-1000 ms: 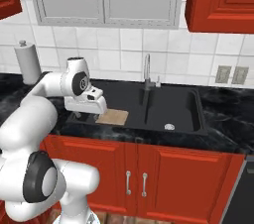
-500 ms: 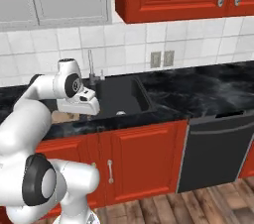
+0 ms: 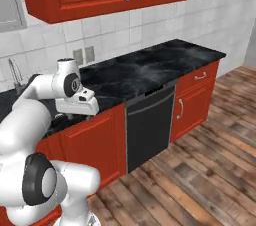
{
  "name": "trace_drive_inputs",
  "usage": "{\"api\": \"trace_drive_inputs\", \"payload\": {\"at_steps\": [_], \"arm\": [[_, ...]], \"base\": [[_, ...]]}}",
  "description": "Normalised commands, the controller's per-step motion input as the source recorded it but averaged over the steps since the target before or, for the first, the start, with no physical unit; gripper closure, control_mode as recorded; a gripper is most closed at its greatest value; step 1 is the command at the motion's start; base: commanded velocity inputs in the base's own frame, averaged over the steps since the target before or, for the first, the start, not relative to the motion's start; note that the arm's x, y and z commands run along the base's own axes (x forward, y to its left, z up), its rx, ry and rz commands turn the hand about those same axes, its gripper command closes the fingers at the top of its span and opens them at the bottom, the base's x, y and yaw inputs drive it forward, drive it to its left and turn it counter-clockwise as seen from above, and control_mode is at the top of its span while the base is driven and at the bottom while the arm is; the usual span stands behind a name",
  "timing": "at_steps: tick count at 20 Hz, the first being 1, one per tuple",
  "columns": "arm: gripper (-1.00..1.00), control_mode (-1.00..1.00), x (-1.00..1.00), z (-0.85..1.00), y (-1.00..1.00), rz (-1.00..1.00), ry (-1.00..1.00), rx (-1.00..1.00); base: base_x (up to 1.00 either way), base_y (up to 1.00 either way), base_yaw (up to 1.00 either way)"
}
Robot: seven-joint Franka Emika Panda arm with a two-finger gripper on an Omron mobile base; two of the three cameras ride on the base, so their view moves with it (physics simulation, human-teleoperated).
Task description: Move the cutting board and knife to the sink. Then move spray from the shelves to the counter.
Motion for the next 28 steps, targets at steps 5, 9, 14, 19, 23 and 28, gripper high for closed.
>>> {"api": "trace_drive_inputs", "payload": {"at_steps": [5,9,14,19,23,28], "arm": [[-1.00,1.00,0.00,0.00,0.00,0.00,0.00,0.00],[-1.00,1.00,0.00,0.00,0.00,0.00,0.00,0.00],[-1.00,1.00,0.00,0.00,0.00,0.00,0.00,0.00],[-1.00,1.00,0.00,0.00,0.00,0.00,0.00,0.00],[-1.00,1.00,0.00,0.00,0.00,0.00,0.00,0.00],[-1.00,1.00,0.00,0.00,0.00,0.00,0.00,0.00]], "base": [[0.02,0.00,-0.86],[0.00,0.00,-0.91],[0.00,0.00,-0.92],[0.00,0.00,-0.93],[0.00,0.00,-0.91],[0.00,0.00,-0.91]]}}
